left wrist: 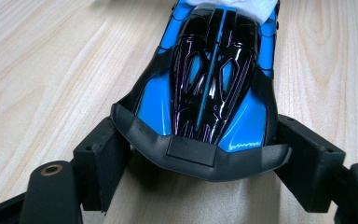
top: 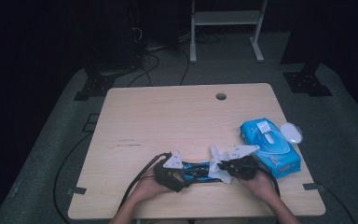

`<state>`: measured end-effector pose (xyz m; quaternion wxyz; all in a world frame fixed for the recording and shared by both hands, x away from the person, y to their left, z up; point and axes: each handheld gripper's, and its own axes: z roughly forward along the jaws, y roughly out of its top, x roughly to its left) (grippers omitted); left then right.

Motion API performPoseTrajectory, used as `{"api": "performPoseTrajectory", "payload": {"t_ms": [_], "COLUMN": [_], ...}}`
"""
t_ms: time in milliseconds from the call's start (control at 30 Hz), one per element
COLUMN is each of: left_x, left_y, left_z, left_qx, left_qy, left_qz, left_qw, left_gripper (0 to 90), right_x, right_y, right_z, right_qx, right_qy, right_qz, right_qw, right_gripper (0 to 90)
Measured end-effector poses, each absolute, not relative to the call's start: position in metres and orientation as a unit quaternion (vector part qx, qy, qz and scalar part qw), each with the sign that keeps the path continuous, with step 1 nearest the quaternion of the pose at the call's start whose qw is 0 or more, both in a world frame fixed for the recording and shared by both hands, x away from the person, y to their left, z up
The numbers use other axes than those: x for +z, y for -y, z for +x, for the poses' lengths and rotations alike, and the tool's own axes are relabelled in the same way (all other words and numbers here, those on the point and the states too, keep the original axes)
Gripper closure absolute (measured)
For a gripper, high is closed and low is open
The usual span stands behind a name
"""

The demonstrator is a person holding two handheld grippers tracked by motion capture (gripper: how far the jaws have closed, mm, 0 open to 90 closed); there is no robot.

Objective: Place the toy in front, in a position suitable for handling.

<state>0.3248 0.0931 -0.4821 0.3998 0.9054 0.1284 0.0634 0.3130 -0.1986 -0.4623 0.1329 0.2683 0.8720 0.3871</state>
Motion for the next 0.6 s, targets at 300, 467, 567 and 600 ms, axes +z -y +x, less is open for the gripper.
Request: {"api": "performPoseTrajectory", "payload": {"t_ms": [300,467,567,600], "left_x": [-0.482,-0.482,-0.482,-0.482], "left_y": [-0.093,-0.094,-0.094,-0.094], "left_z": [0.325,0.325,0.325,0.325], "left_qx": [0.064,0.063,0.063,0.063], "left_qy": [-0.129,-0.128,-0.127,-0.127], "left_qz": [0.905,0.904,0.904,0.904], "left_qw": [0.4,0.402,0.402,0.402], "left_gripper": [23.6,23.6,23.6,23.6], "right_x": [-0.461,-0.464,-0.462,-0.462], "right_y": [0.2,0.202,0.206,0.206], "right_z": [0.309,0.314,0.307,0.307], "right_qx": [0.389,0.382,0.371,0.371], "right_qy": [-0.872,-0.87,-0.877,-0.877], "right_qz": [0.269,0.28,0.279,0.279], "right_qw": [0.128,0.134,0.127,0.127], "right_gripper": [84.8,84.8,84.8,84.8]}}
